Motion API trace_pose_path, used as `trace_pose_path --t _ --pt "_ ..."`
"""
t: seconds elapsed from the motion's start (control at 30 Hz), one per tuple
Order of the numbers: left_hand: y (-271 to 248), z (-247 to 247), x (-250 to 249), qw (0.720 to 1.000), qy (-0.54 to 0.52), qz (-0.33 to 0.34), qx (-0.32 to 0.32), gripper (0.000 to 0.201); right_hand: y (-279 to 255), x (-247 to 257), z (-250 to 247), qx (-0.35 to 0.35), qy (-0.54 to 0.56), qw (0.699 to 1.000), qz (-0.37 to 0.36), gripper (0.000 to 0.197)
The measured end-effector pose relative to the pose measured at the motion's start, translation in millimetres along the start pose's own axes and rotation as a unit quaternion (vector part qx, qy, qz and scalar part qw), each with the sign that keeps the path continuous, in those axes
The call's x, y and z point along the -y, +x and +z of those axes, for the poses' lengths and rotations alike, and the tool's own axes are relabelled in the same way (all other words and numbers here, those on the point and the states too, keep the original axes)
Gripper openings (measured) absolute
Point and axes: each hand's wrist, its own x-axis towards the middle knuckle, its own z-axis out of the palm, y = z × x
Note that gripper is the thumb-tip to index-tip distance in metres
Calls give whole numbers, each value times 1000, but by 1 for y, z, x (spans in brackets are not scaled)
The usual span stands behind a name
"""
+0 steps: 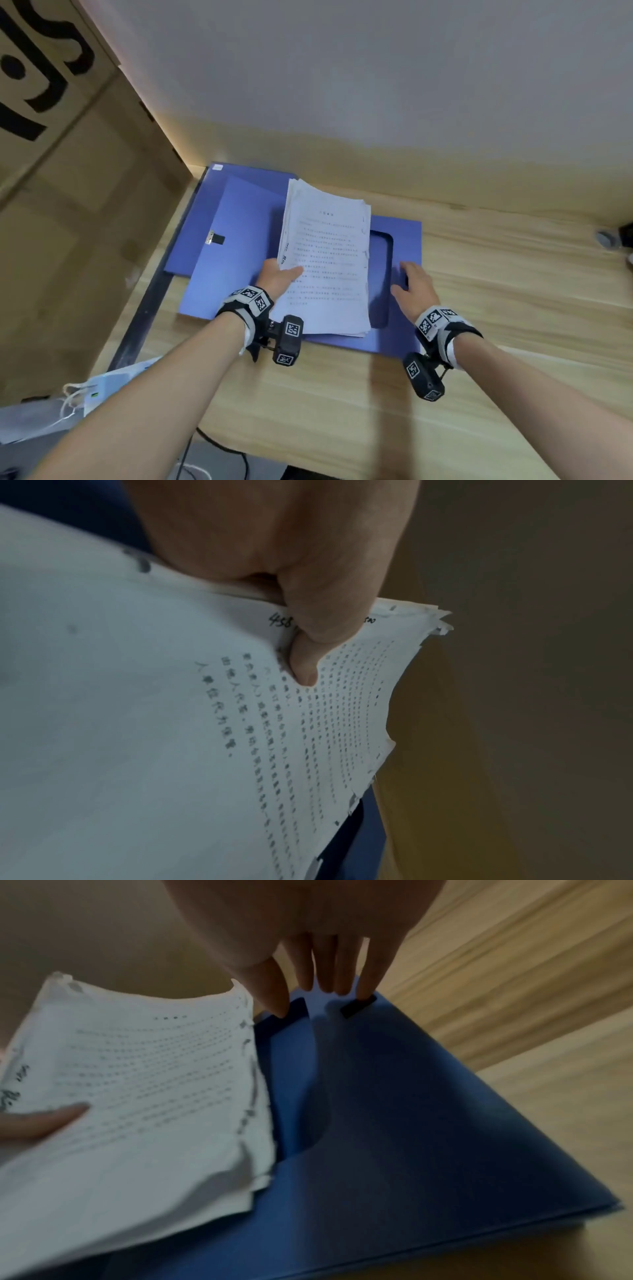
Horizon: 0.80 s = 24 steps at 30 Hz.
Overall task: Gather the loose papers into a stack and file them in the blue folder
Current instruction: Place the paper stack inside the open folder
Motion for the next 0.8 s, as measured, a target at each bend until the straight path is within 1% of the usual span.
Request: trace_pose_path --t 0.07,0.1,0.17,0.23,0.3,0.43,0.6,0.67,0.8 --pt "14 -21 4 1000 28 1 -5 59 1 3 8 34 -76 997 6 63" --pt "22 -30 6 999 41 -5 1 65 0 5 10 45 -102 994 11 70" --pt "34 -48 12 997 76 -2 2 65 -1 5 17 61 -156 986 18 77" --pt "42 -63 14 995 102 4 11 55 -3 5 19 74 -193 978 20 78" --pt "46 -78 14 991 130 15 13 46 -5 5 18 80 -203 976 17 77" --pt "52 -95 14 984 176 22 4 46 -9 7 15 81 -210 974 11 75" --pt "58 -104 17 974 218 17 -55 38 -9 10 16 80 -203 976 18 73" --pt "57 -104 15 974 219 21 -62 32 -9 12 16 77 -196 977 25 72" --pt "59 -99 11 969 236 38 -63 30 -7 13 16 78 -182 980 33 73"
